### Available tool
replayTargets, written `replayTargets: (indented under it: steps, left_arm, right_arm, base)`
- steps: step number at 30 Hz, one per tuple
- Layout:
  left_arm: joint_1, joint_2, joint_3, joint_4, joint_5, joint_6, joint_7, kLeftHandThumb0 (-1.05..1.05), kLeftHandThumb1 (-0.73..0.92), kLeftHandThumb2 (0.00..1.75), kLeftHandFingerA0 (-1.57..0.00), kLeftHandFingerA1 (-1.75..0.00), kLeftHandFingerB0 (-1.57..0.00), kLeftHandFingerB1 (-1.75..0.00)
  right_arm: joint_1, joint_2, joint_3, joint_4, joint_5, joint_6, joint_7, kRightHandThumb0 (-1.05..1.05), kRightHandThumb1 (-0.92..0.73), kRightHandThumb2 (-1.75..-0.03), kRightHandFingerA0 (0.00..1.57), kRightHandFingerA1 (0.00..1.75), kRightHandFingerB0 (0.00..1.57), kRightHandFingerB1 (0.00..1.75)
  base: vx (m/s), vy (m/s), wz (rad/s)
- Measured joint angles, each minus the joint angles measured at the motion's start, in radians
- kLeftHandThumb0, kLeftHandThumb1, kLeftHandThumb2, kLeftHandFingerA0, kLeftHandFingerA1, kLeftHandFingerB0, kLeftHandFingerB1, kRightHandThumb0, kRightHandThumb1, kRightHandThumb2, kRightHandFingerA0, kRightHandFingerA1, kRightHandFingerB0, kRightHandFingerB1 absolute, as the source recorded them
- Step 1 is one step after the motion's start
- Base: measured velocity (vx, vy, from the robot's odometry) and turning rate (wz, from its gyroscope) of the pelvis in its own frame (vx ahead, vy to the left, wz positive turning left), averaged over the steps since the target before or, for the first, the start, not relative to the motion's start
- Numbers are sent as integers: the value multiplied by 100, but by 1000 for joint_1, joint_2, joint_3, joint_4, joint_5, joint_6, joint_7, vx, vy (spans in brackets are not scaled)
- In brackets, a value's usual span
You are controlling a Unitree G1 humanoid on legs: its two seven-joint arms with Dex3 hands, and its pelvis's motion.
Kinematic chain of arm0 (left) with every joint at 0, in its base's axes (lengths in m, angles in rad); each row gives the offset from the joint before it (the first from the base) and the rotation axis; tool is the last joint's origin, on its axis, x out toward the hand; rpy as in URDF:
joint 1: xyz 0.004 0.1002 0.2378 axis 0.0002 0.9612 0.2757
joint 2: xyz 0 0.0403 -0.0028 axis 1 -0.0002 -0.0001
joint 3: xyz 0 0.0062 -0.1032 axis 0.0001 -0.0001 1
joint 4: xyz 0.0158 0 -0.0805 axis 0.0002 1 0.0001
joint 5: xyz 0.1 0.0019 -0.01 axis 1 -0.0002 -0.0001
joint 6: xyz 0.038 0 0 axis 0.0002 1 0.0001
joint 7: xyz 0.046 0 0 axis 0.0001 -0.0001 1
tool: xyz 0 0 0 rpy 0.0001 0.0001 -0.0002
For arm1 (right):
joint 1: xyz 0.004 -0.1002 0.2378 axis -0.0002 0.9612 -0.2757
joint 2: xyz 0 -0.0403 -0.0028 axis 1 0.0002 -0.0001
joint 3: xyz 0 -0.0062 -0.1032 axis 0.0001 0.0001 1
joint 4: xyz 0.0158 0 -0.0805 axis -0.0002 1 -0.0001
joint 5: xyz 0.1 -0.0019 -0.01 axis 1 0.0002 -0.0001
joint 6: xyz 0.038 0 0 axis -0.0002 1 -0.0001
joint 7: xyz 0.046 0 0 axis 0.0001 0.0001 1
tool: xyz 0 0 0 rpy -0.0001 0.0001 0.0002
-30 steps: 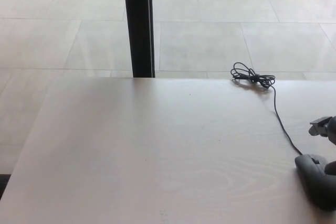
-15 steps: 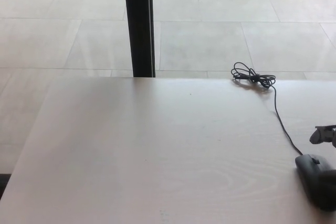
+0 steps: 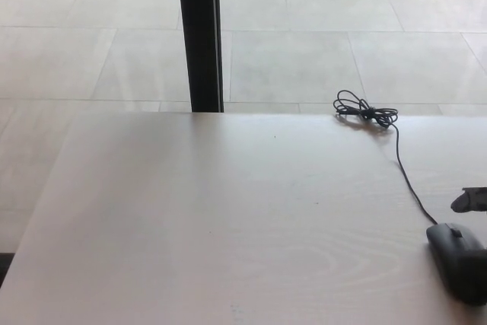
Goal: The robot uses its right fingers to click on the left button of the black mouse placed on the table.
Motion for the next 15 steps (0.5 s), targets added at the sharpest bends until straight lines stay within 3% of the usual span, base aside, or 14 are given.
replayTargets:
  steps: [1, 2, 3, 4, 5, 6, 7, 8, 9, 14, 15]
  left_arm:
    - [0, 0, -2, 0, 0, 0, 1, -48, 47, 54, -82, -89, -79, -53]
    - [-1, 0, -5, 0, 1, 0, 1, -47, 47, 54, -82, -85, -79, -54]
    - [-2, 0, -7, 0, 1, 0, 1, -47, 47, 54, -83, -84, -79, -54]
    - [-2, 0, -8, 0, 1, 0, 1, -52, 39, 84, -89, -99, -69, -64]
    - [-1, 0, -10, -1, 1, 0, 1, -52, 39, 84, -89, -99, -69, -64]
    - [-2, 0, -10, -1, 1, 0, 1, -50, 47, 55, -87, -96, -77, -53]
    - [-2, 0, -11, -1, 1, 0, 1, -46, 47, 54, -93, -112, -79, -52]
    - [-2, 0, -11, -1, 1, 0, 1, -49, 38, 84, -90, -99, -66, -64]
    - [-2, 0, -11, 0, 1, 0, 1, -48, 47, 54, -90, -98, -77, -54]
    - [-4, 0, -13, 0, 1, 0, 1, -47, 47, 54, -86, -93, -82, -55]
    - [-5, 0, -12, -1, 0, 0, 1, -53, 37, 73, -101, -127, -71, -63]
  right_arm:
    - [1, 0, -1, -18, 1, 0, 2, -57, -72, -66, 35, 44, 47, 39]
    - [1, 0, -1, -30, 0, 0, 3, -53, -61, -99, 28, 53, 43, 57]
    - [1, 0, -2, -39, 0, 0, 4, -54, -62, -99, 28, 54, 43, 57]
    - [1, 0, -2, -51, 0, 0, 7, -54, -61, -99, 27, 54, 43, 57]
    - [1, 0, -2, -63, -1, 1, 11, -54, -61, -99, 27, 54, 43, 57]
    - [1, 0, -2, -67, -2, 1, 13, -53, -60, -98, 29, 54, 44, 57]
    - [2, 0, -2, -71, -3, 1, 15, -54, -61, -97, 29, 54, 44, 56]
    - [4, 0, -2, -75, -4, 2, 16, -53, -60, -97, 30, 54, 44, 57]
    - [5, 0, -2, -79, -4, 2, 16, -54, -61, -98, 28, 53, 43, 56]
    - [19, 0, -5, -113, -4, 9, 28, -54, -61, -99, 30, 55, 44, 57]
    - [23, 0, -5, -119, -4, 11, 29, -55, -62, -100, 29, 54, 44, 57]
  base:
    - [0, 0, 0]
    - [0, 0, 0]
    - [0, 0, 0]
    - [0, 0, 0]
    - [0, 0, 0]
    - [0, 0, 0]
    - [0, 0, 0]
    - [0, 0, 0]
    - [0, 0, 0]
    - [0, 0, 0]
    - [0, 0, 0]
